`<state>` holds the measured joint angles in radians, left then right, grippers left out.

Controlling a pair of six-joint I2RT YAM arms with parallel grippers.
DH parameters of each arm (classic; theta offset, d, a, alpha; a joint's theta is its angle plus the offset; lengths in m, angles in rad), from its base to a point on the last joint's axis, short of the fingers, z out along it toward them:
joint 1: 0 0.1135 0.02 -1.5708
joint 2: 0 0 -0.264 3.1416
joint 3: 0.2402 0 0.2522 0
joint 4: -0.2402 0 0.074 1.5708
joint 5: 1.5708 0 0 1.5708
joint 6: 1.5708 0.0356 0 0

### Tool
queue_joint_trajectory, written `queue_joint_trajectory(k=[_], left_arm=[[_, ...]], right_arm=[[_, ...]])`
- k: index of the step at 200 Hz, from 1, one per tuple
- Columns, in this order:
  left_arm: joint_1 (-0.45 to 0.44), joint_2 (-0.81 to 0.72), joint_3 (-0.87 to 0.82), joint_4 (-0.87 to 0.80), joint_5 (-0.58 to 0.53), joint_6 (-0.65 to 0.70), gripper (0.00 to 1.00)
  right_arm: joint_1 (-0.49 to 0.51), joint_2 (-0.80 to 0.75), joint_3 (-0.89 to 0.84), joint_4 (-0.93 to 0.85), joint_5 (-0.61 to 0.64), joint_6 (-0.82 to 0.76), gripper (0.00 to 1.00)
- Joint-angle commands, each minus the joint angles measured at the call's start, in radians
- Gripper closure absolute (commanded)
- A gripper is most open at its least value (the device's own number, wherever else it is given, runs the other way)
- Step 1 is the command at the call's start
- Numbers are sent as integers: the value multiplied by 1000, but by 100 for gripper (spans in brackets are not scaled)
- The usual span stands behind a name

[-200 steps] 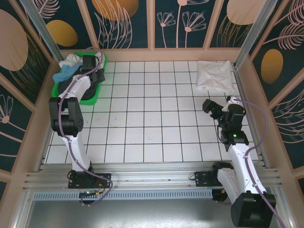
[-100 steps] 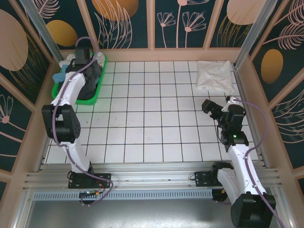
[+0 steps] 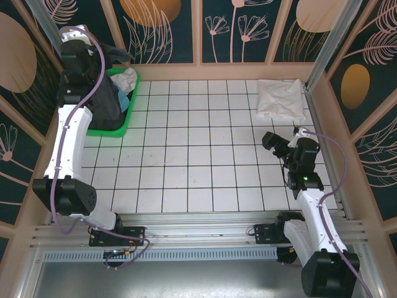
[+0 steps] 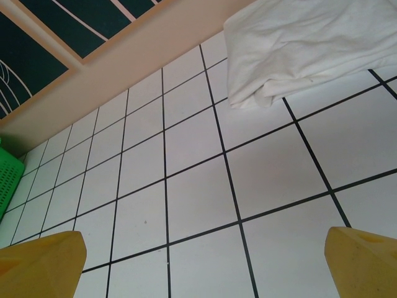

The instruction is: Fold and stack the t-shirts

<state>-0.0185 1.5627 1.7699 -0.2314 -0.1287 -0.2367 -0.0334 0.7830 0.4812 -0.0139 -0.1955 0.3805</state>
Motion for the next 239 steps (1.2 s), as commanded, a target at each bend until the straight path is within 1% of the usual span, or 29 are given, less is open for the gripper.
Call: queue_joint_trajectory(k=[1,7,11,29,37,46,55,63,75,85,102,117,131,147,154,165,167,171,180,182,185,195,205,213,223,233,239], left_arm=[[0,-24,93,104,67,-1,100],[0,-15,140,102,103,-7,100],[0,-5,176,99,150,-13,100],[-10,72,394,73,434,-83,100],[-32,116,511,57,527,-113,100],[-79,160,639,28,572,-116,100],[-127,193,718,30,603,-111,100],[-161,194,737,73,629,-135,100],[-181,174,706,189,686,-210,100],[-190,160,687,251,699,-260,100],[-192,143,636,366,753,-349,100],[-193,116,583,426,769,-383,100],[-193,103,524,405,719,-357,100],[-191,84,412,380,601,-291,100],[-183,82,361,373,546,-283,100],[-160,87,270,370,497,-280,100],[-156,88,255,365,481,-280,97],[-146,93,222,351,447,-286,85],[-120,109,148,315,385,-303,50],[-115,114,134,304,375,-303,44],[-108,121,110,288,359,-302,39],[-90,144,37,216,275,-303,27],[-84,191,-24,127,176,-291,10],[-84,211,-69,68,132,-275,6],[-86,214,-157,38,138,-271,5],[-94,187,-288,90,189,-269,4],[-110,162,-375,138,194,-267,5]], right_arm=[[-7,20,3,61,-33,29,1],[-6,24,6,70,-46,35,1],[-6,28,9,77,-56,40,1],[-5,34,17,122,-97,76,1],[-2,35,14,161,-124,96,1],[1,38,13,212,-157,123,1],[7,44,13,258,-184,145,1],[15,52,19,291,-202,159,1],[30,68,37,311,-220,166,1],[41,84,62,302,-226,159,1],[60,93,84,288,-218,147,1],[70,93,86,284,-214,144,1],[78,91,86,281,-212,143,1],[90,89,82,265,-204,139,1],[97,89,81,254,-197,134,1],[107,90,78,228,-171,125,1],[109,90,77,221,-165,124,1],[113,91,77,208,-151,122,1],[128,92,70,182,-119,116,1],[133,93,69,177,-113,114,1],[139,95,66,168,-100,111,1],[163,103,60,129,-47,104,1],[192,118,56,83,10,96,1],[215,135,53,42,54,93,1],[240,161,51,-5,90,89,1],[267,194,49,-32,104,83,1],[285,217,45,-41,115,79,1]])
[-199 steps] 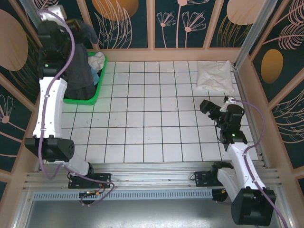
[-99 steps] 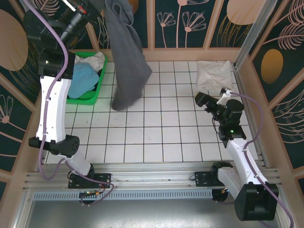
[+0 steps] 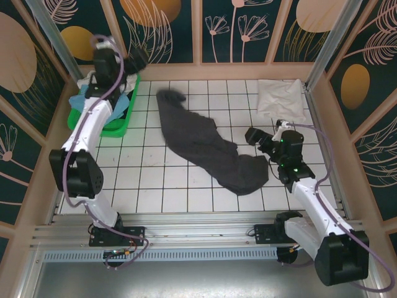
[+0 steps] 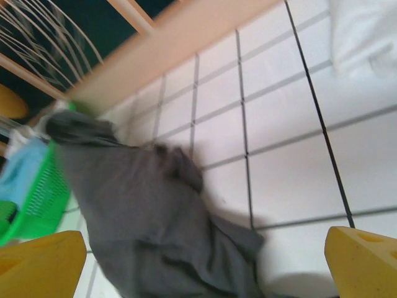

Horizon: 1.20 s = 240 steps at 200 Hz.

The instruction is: Fold and stack the t-shirts

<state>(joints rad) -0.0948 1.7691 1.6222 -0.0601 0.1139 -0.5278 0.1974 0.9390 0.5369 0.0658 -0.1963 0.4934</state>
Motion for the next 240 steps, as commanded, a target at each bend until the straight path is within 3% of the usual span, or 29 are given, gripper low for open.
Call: queue_joint_trajectory(k=[1,20,46,74,84,109,132,169,188,214,240], left_arm=[[-36,-47,-240,-27,-51,25,5],[-138,-86,-398,21,-86,66,4],[-243,-23,-494,26,-59,61,6],[-319,42,-505,48,-53,55,9],[-339,57,-498,49,-39,58,10],[-353,31,-530,81,-25,43,13],[-353,-49,-572,86,-93,52,12],[-352,-185,-581,31,-227,75,10],[-351,-244,-595,22,-289,72,9],[-349,-337,-642,48,-364,36,7],[-328,-414,-716,79,-384,8,7]], right_arm=[[57,65,-11,-121,118,-35,1],[110,167,-20,-111,158,-39,1],[128,351,11,-89,154,-50,4],[131,438,-1,43,6,-67,19],[137,463,21,28,-9,-71,29],[167,480,68,-39,48,-75,75],[164,404,121,-100,122,-96,100],[132,260,515,-350,412,-234,100],[140,242,734,-361,402,-275,100],[265,334,995,-365,430,-334,100],[398,487,1150,-361,520,-365,100]])
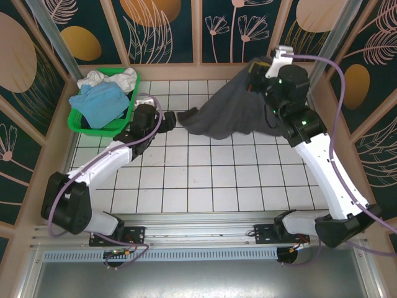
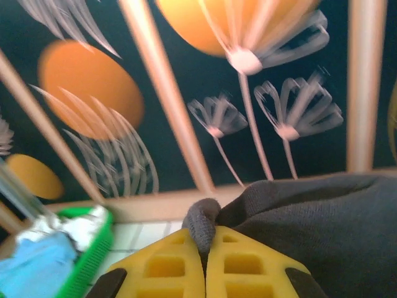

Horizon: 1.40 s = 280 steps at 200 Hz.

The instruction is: Fold and stack the t-shirts

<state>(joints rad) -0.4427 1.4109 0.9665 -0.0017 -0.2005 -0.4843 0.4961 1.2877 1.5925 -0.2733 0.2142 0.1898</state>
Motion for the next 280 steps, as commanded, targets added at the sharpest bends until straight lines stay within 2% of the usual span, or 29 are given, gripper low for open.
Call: queue_joint_trajectory(k=[1,29,56,60,71,76,91,104,115,130,150,174,200,223,240,256,268,280], left_arm=[[20,-58,-62,21,-71,-37,7],[53,-99,-113,11,-115,-70,5],[90,-136,-171,10,-133,-85,3],[95,-142,-178,6,-140,-88,2],[106,-156,-197,-4,-158,-91,2],[110,-160,-203,-9,-165,-92,2],[119,-171,-216,-21,-180,-86,2],[119,-172,-227,-19,-182,-71,1],[118,-163,-229,-12,-159,-50,1],[119,-132,-223,0,-98,-39,1],[94,-73,-204,60,35,-37,3],[-4,27,-132,94,58,-25,4],[-33,133,-77,121,131,-40,9],[-34,154,-84,133,145,-55,10],[-34,137,-105,130,123,-54,10],[-34,118,-119,111,92,-45,10],[-34,106,-124,89,67,-38,9],[-34,92,-129,72,43,-34,8]], right_arm=[[103,144,99,-19,113,-62,100],[165,350,181,37,43,4,100],[238,607,350,13,-28,56,100],[249,643,384,0,-45,60,93],[270,749,498,-57,-113,70,53],[276,790,554,-93,-146,76,42],[277,869,693,-201,-184,84,32],[274,850,685,-234,-138,67,25],[261,780,572,-209,-92,53,19],[210,644,325,-112,-78,49,14],[73,480,-3,10,-126,88,14],[-85,398,-269,86,-151,80,14],[-195,462,-363,102,-172,62,13],[-221,530,-383,136,-249,47,19],[-213,574,-385,153,-288,47,30],[-189,590,-383,156,-301,76,59],[-147,575,-392,159,-300,97,75],[-92,554,-383,135,-230,121,89]])
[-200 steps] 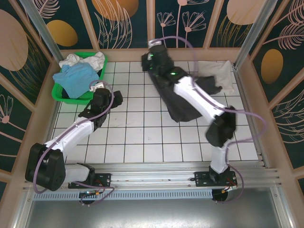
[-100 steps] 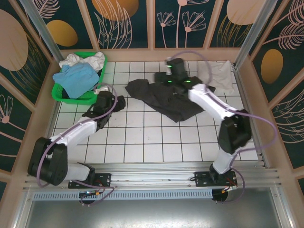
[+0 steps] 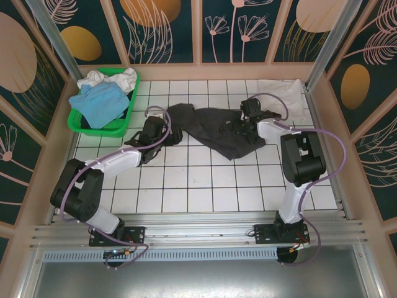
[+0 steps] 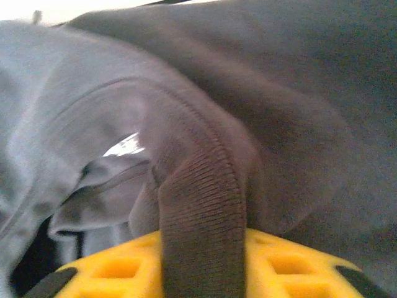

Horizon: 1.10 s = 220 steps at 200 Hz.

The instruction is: Fold and stack the t-shirts

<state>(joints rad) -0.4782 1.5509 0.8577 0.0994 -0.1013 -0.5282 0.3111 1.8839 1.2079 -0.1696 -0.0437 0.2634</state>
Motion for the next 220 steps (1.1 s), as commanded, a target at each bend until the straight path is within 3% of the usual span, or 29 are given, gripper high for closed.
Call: queue_joint_trajectory(k=[1,12,55,81,100,128,161,171,192,220], left_arm=[[2,-49,-21,-31,-59,10,8],[2,-65,-30,-36,-72,11,8],[10,-178,-66,-114,-219,-47,10],[115,-344,-181,-103,-198,-127,8],[185,-481,-272,-102,-223,-165,6],[193,-615,-327,-114,-233,-154,4],[187,-572,-358,4,25,-142,12],[148,-504,-355,47,73,-147,14],[-28,-333,-280,66,3,-138,10],[-80,-120,-223,134,78,-162,7]], right_arm=[[98,-44,3,30,32,50,90],[149,-58,14,25,53,82,100],[373,-33,123,134,-3,214,100],[476,25,186,295,-60,329,100],[489,97,239,379,-142,410,100],[465,159,337,316,-304,392,77],[384,-91,24,413,-278,361,43],[346,-176,-74,409,-264,351,38],[290,-344,-263,334,-138,292,34],[255,-535,-514,257,33,234,25]])
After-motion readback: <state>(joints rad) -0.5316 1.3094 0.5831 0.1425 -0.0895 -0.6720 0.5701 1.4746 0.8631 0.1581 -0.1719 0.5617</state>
